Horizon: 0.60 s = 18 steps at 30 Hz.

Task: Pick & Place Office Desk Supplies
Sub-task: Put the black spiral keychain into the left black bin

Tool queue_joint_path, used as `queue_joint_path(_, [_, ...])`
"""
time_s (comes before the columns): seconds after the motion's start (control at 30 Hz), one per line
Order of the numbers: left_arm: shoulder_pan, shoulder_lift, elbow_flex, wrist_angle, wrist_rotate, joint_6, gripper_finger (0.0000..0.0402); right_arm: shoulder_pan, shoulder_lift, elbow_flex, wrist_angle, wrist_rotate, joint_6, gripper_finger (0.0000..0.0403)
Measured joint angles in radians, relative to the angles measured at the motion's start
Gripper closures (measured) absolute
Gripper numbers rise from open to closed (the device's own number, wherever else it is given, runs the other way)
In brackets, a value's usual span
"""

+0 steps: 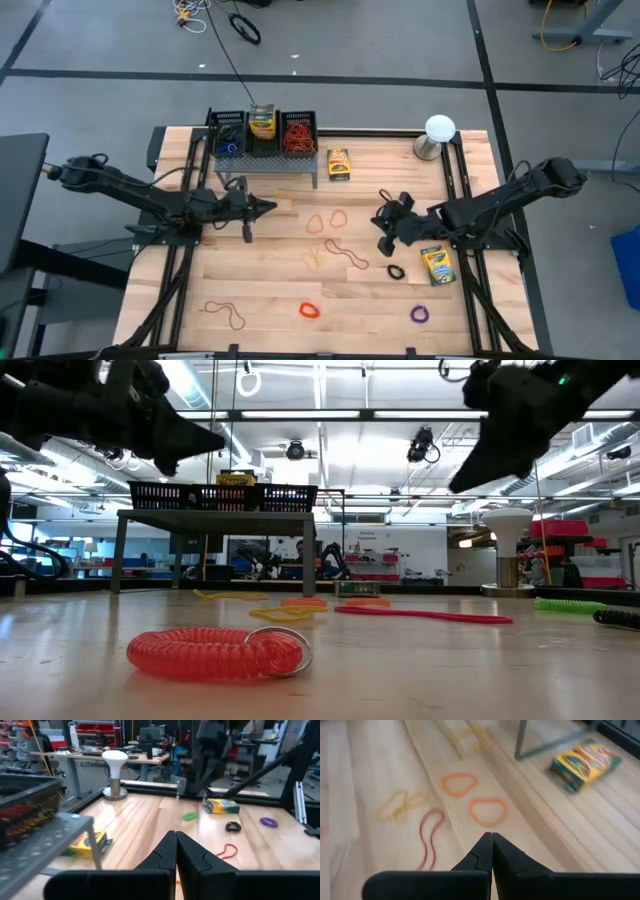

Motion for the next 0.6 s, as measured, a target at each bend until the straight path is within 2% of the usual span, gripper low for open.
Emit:
queue_joint_path(0.13, [0.0,0.212,-0.001,0.218,0.002,0.008,0.0397,0.059,0.0,0.078,-0.231,0.007,0.168,0.0396])
queue_joint_path(0.33, [0.0,0.472,-0.001,0.495,0.053,0.04,0.0394,0.159,0.001,0.094,-0.454,-0.015,0.438,0.0395])
queue_joint_path(0.43, [0.0,0.552,-0.001,0.561,0.092,0.039,0.0392,0.201,0.001,0.094,-0.522,-0.059,0.529,0.0383])
queue_joint_path(0.6, [0.0,0.611,-0.001,0.585,0.106,0.039,0.0391,0.25,0.001,0.094,-0.554,-0.163,0.616,0.0336])
